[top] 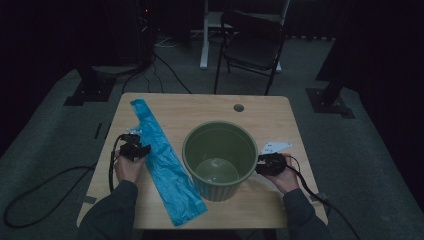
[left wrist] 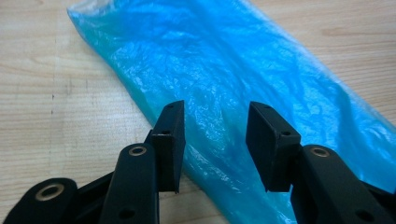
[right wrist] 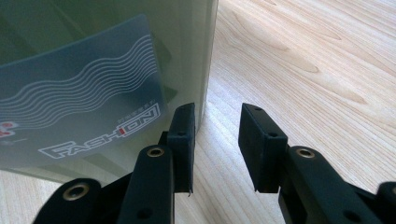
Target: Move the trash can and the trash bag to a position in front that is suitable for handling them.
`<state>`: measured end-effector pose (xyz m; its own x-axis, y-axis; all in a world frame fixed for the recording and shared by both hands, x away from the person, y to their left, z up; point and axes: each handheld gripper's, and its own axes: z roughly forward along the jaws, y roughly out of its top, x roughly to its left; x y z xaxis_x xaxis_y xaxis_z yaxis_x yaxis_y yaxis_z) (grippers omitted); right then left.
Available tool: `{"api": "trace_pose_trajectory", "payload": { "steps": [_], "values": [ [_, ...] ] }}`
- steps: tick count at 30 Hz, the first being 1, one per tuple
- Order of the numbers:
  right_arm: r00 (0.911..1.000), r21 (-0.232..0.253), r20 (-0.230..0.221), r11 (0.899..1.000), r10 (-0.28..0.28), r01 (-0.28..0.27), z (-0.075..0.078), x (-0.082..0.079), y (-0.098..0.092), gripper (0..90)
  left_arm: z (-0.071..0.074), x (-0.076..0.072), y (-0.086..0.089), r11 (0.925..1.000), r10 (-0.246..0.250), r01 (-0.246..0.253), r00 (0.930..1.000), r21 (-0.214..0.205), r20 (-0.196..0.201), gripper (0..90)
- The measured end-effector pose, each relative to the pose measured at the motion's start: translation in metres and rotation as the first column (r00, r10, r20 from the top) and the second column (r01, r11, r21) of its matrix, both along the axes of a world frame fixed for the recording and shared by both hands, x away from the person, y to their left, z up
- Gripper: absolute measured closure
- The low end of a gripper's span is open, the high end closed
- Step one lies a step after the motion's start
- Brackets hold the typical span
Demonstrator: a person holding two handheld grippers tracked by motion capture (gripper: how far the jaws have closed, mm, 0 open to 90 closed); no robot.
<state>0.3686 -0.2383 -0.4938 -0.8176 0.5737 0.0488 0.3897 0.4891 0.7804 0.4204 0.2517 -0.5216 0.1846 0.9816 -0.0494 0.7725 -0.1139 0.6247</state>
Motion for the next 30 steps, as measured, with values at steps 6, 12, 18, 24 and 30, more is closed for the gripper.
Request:
{"api": "trace_pose_trajectory", "payload": {
  "steps": [6,12,18,24,30],
  "values": [
    [1.0,-0.004,-0.004,1.0,0.0,0.0,-0.001,0.0,0.0,66.2,-0.004,0.002,-0.002,1.0,-0.007,0.007,0.9997,-0.002,-0.023,59.5],
    [1.0,-0.008,-0.009,1.0,0.001,-0.001,-0.002,0.001,0.001,66.2,-0.005,0.006,-0.004,0.999,-0.017,0.017,0.9998,-0.042,-0.012,65.2],
    [0.9999,-0.009,-0.01,1.0,0.002,-0.002,-0.003,0.001,0.001,66.1,-0.005,0.017,-0.02,0.9961,-0.078,0.077,0.9968,-0.043,-0.018,66.1],
    [0.9999,-0.006,-0.013,1.0,-0.002,0.001,-0.003,0.001,0.0,66.1,-0.004,0.025,-0.043,0.987,-0.161,0.16,0.9868,-0.009,-0.02,64.9],
    [0.9999,-0.008,-0.017,1.0,0.003,-0.003,-0.004,0.001,0.001,66.0,-0.005,0.033,-0.068,0.967,-0.255,0.255,0.9669,-0.01,-0.016,63.8]
  ]
}}
